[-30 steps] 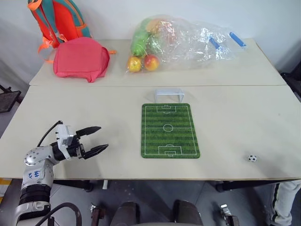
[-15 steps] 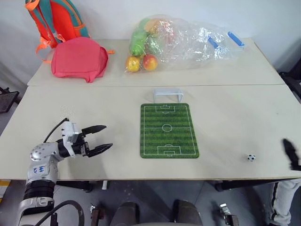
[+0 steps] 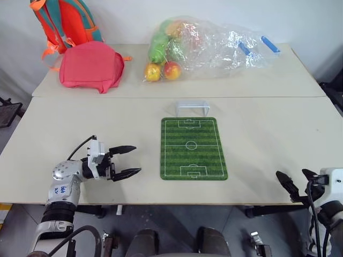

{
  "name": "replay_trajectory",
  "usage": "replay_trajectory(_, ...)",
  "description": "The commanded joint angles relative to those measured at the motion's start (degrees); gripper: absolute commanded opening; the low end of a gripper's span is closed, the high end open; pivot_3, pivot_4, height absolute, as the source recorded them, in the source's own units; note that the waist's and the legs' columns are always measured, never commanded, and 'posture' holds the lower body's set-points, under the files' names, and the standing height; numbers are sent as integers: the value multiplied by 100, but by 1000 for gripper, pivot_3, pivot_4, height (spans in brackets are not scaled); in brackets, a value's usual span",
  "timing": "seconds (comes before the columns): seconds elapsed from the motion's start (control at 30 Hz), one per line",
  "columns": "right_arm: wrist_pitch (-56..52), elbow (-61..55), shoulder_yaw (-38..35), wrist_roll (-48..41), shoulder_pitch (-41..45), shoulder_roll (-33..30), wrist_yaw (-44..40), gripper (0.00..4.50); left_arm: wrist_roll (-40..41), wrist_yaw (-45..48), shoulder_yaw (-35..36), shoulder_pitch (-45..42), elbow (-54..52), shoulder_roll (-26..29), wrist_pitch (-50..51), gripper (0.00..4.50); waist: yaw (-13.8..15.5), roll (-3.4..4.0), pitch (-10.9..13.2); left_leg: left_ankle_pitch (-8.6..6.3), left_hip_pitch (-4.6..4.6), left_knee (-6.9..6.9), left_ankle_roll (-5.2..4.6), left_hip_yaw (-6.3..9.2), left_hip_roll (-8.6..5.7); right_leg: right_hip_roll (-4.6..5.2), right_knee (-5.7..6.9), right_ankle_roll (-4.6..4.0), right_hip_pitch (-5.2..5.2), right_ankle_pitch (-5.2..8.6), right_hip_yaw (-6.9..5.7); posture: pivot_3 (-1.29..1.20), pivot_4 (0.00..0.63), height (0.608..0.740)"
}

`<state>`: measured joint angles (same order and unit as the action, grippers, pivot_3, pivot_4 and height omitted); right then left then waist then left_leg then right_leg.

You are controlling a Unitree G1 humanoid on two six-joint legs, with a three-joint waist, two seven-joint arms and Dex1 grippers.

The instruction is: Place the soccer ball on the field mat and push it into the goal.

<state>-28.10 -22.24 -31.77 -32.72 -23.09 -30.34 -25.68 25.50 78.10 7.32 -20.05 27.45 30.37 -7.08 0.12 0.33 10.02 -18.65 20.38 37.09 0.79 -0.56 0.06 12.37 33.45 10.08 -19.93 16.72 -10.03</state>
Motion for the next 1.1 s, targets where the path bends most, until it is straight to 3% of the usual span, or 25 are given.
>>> replay_trajectory(0.03, -58, -42, -3, 28, -86, 31, -30, 4436, -5, 17, 8, -52, -163, 12, -72, 4500, 1, 0, 0, 0, 0, 0, 0, -1, 0, 0, 0, 0, 0, 0, 1, 0, 150, 740)
replay_trajectory(0.1, -104, 79, 99, 115, -113, 30, -25, 4436, -5, 4, 1, -38, -196, 1, -64, 4500, 1, 0, 0, 0, 0, 2, 0, -3, -1, 0, 0, 0, 0, 0, 2, 0, 150, 740)
replay_trajectory(0.2, -151, 173, 193, 210, -110, 19, -10, 3834, -7, -3, -10, -32, -228, -7, -48, 4500, -3, -1, 0, 0, -1, 3, 0, -3, 0, 0, 1, 0, 0, 0, 3, 0, 150, 740)
replay_trajectory(0.5, 74, 66, 41, 288, 96, -36, -31, 826, -4, -8, -42, -98, -242, -25, -54, 4500, -3, -9, 3, -1, -1, 3, 0, -3, 1, -1, 1, 0, 0, 0, 3, 0, 150, 740)
replay_trajectory(0.7, -238, -640, 43, -66, 467, -695, -450, 826, 8, 9, -80, -183, -245, -62, -25, 4500, -10, -9, 4, -1, 0, 5, 0, -5, 1, 0, 1, 0, -2, 0, 6, 0, 150, 740)
replay_trajectory(0.83, -912, -1085, 995, -408, 1509, -1724, -1147, 826, 1, 21, -162, -186, -289, -142, -16, 4500, -47, -14, 11, -1, 1, 9, -1, -23, 3, -3, 7, -1, -15, 0, 26, 0, 150, 740)
replay_trajectory(1.0, -1379, -675, 2684, -221, 3310, -2266, -2013, 826, 27, 38, -228, -109, -491, -206, 29, 4500, -18, -35, 24, -3, 21, 17, 5, -17, 14, -15, 6, -3, -31, -2, 22, 0, 150, 740)
replay_trajectory(1.1, -1258, -298, 3489, 28, 4192, -2174, -2539, 826, 30, 122, -243, -15, -585, -124, 41, 4500, 7, -40, 26, -4, 82, 40, 4, 1, 12, -15, 9, -3, -71, -3, 7, 0, 150, 740)
